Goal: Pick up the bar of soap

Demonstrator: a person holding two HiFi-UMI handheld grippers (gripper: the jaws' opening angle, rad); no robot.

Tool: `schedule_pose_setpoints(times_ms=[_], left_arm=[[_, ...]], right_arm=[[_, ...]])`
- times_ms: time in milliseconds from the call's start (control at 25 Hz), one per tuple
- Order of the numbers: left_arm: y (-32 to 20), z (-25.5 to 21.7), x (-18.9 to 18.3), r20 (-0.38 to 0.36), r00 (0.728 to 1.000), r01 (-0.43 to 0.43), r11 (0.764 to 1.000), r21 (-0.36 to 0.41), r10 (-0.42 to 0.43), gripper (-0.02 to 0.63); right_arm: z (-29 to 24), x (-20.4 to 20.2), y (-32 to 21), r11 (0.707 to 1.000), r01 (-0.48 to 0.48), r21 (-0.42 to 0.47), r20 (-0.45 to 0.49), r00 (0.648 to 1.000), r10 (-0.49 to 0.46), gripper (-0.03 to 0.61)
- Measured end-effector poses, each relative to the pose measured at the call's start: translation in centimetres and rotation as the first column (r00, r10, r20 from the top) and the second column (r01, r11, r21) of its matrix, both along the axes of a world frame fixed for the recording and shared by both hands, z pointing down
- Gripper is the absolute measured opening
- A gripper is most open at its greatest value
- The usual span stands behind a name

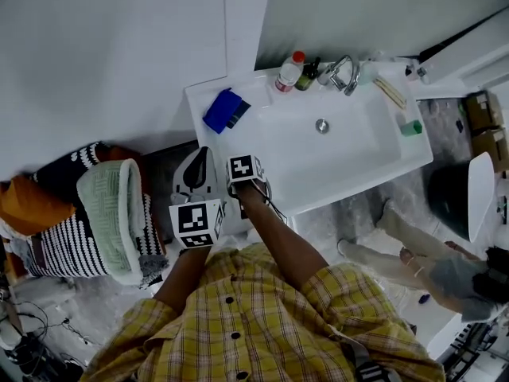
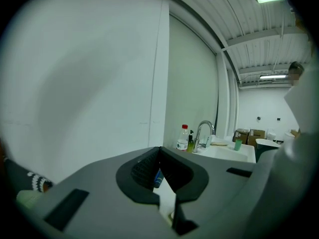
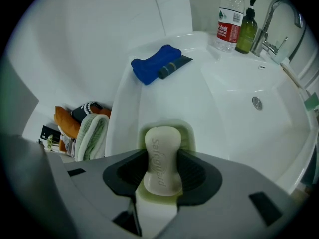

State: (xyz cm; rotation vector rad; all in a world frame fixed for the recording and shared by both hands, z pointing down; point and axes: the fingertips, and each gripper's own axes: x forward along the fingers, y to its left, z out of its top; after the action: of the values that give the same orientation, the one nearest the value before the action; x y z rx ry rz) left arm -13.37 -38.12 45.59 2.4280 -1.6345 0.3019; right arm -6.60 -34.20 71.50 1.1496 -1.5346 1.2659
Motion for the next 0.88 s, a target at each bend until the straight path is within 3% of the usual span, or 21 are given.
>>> schedule_pose_setpoints(times_ms=[320, 880], left_arm=[[0.0, -0.3, -0.3, -0.001, 1.000, 0.006, 1.000, 0.011, -0.006, 0.011], [0.8, -0.9, -0.3, 0.010, 1.000, 0.020, 1.000, 0.024, -0.020, 0.011]], right_arm=[[0.1, 0.0, -0.1, 1.000, 0.030, -0.005, -0.012, 0.999, -0.030, 0.189], [-1.1, 1.1, 0.5, 1.000, -0.015, 0.027, 0.030, 0.999, 0.014, 0.190]])
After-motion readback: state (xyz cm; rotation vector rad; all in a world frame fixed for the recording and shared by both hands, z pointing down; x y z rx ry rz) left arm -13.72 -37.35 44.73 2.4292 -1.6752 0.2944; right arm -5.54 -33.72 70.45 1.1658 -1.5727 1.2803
